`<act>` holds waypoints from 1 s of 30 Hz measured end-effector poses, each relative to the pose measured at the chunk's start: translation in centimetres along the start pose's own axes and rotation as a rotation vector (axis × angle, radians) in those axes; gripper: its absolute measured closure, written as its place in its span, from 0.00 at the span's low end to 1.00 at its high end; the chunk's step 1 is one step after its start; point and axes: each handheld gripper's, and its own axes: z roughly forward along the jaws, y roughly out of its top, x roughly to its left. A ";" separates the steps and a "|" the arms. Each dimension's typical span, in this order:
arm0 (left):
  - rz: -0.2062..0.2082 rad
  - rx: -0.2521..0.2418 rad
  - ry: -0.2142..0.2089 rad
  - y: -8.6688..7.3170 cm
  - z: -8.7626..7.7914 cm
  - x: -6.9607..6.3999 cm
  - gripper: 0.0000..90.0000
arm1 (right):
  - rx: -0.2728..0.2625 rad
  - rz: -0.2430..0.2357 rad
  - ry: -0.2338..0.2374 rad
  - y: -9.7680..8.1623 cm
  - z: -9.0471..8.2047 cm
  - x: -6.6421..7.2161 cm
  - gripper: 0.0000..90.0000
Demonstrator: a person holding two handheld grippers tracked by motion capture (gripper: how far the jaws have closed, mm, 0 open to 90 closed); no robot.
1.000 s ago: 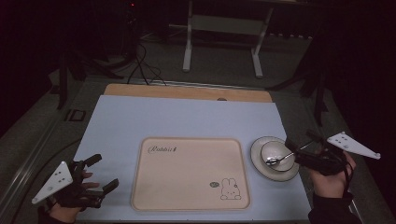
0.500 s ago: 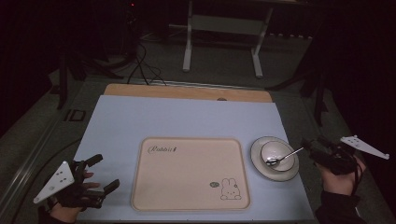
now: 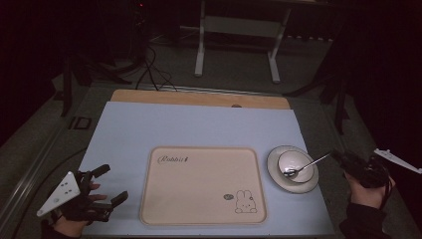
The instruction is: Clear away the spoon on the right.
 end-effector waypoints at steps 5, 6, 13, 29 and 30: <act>-0.001 0.002 0.002 0.0 0.0 0.0 0.00 | 0.024 0.034 0.002 -0.7 1.2 -0.7 0.43; 0.000 0.004 0.002 0.0 0.1 0.0 0.00 | 0.029 0.038 0.005 -0.8 1.3 -0.8 0.44; 0.001 0.007 0.002 0.0 0.1 0.0 0.00 | 0.049 0.076 0.013 -1.3 2.5 -1.6 0.51; 0.005 0.014 -0.001 -0.1 0.2 0.0 0.00 | 0.055 0.138 0.077 -1.0 3.4 -2.5 0.89; 0.005 0.014 -0.001 -0.1 0.2 0.0 0.00 | 0.053 0.142 0.085 -1.0 3.4 -2.4 0.93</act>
